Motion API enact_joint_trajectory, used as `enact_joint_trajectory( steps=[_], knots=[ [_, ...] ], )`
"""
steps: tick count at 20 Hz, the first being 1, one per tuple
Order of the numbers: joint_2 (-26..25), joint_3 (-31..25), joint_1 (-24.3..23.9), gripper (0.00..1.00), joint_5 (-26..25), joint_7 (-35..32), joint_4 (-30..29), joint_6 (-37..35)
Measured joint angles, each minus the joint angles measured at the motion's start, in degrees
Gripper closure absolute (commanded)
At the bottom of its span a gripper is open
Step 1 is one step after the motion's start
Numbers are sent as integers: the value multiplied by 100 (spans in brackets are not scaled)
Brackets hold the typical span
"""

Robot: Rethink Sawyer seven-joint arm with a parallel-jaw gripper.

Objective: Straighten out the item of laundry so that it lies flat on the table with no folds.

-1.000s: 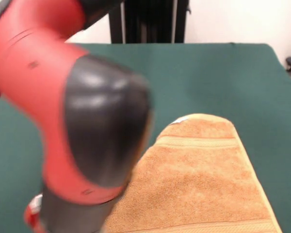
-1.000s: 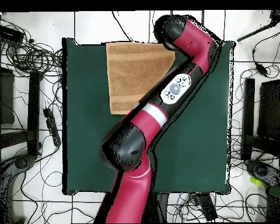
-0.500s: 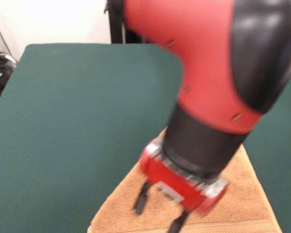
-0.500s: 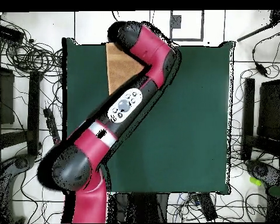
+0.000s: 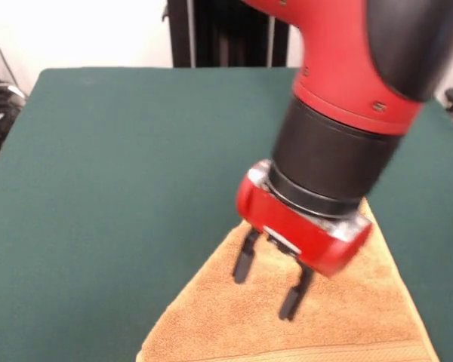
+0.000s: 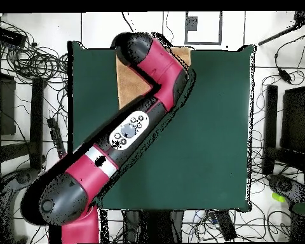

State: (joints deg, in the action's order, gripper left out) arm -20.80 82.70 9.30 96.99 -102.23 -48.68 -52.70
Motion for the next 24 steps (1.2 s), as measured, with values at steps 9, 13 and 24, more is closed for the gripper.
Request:
enact_joint_trajectory(
  steps=[9, 13, 24],
  knots=[
    [823, -1403, -72, 0, -781, 1, -802, 121],
    [1155, -1818, -52, 0, -999, 1, -1143, 269],
    [2013, -2865, 184, 0, -1849, 1, -1756, 1511]
  ],
)
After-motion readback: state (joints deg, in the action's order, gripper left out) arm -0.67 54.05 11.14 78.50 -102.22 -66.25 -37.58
